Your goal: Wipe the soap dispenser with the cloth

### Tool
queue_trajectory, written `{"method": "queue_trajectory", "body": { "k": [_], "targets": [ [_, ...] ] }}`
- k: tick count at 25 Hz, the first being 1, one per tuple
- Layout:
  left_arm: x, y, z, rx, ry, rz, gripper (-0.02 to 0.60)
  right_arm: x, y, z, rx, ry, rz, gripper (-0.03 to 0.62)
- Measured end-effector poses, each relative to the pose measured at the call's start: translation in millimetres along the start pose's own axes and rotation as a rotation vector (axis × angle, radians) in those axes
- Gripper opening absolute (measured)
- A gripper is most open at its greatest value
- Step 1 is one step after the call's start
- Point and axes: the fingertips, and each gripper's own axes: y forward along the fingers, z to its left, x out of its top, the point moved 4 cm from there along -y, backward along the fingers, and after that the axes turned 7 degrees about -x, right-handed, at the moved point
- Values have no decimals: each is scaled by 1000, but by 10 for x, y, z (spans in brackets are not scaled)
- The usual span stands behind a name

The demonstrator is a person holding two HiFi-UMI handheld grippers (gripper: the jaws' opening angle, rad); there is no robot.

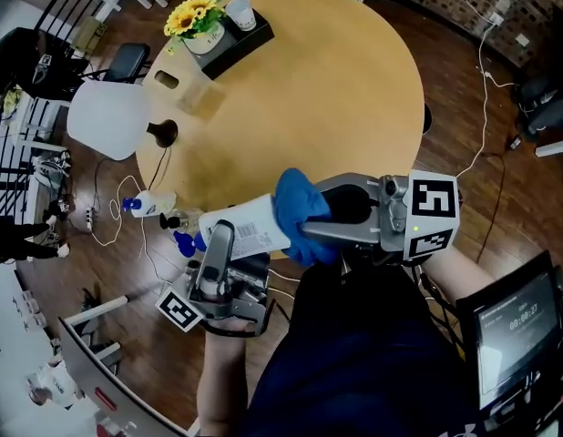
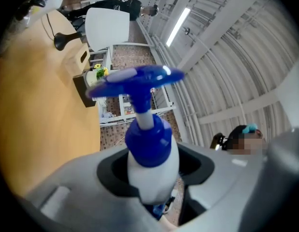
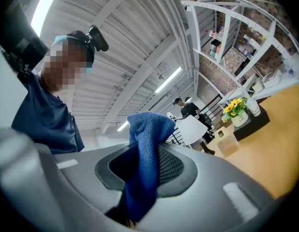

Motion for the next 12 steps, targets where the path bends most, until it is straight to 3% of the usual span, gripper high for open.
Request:
{"method": "queue_trajectory", "body": {
  "k": [4, 7, 12],
  "targets": [
    [-79, 74, -5, 2, 12, 31, 207, 102, -45, -129, -45, 61, -52, 100],
    [-76, 79, 45, 48, 62, 44, 207, 84, -40, -260, -110, 108, -57, 101],
    [18, -31, 279, 270, 174, 5, 207, 15, -76, -432, -285, 83, -7, 101]
  ]
}}
